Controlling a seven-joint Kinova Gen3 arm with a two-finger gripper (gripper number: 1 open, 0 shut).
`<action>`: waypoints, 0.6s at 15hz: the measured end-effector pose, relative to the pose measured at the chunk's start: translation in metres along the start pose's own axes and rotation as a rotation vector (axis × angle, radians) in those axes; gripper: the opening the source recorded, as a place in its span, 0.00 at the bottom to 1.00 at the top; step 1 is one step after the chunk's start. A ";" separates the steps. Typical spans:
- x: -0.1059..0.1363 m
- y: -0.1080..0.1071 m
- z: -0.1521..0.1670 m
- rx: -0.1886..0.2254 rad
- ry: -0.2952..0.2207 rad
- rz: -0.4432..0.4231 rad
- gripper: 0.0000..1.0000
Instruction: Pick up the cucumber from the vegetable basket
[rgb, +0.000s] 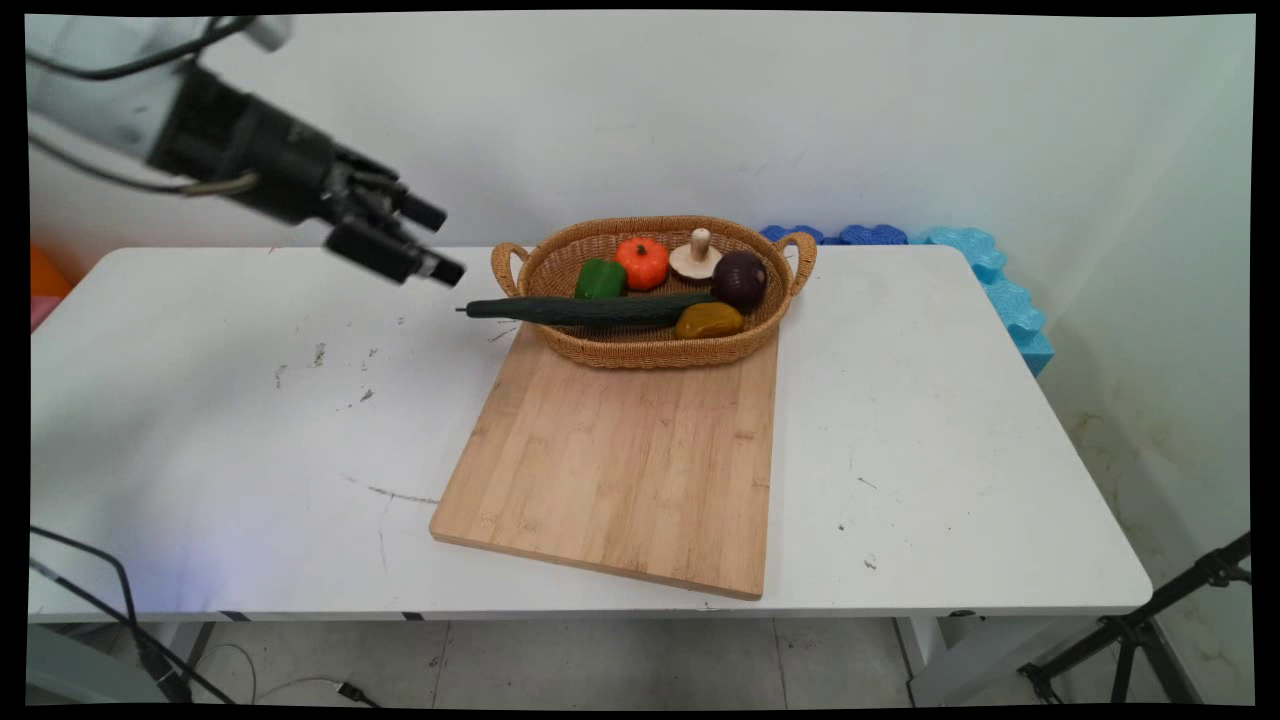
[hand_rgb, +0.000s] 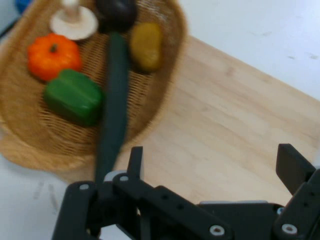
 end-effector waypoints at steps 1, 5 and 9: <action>0.008 -0.006 0.008 0.019 -0.005 -0.003 1.00; 0.037 -0.030 0.049 0.090 -0.041 -0.015 1.00; 0.056 -0.049 0.100 0.123 -0.091 -0.042 1.00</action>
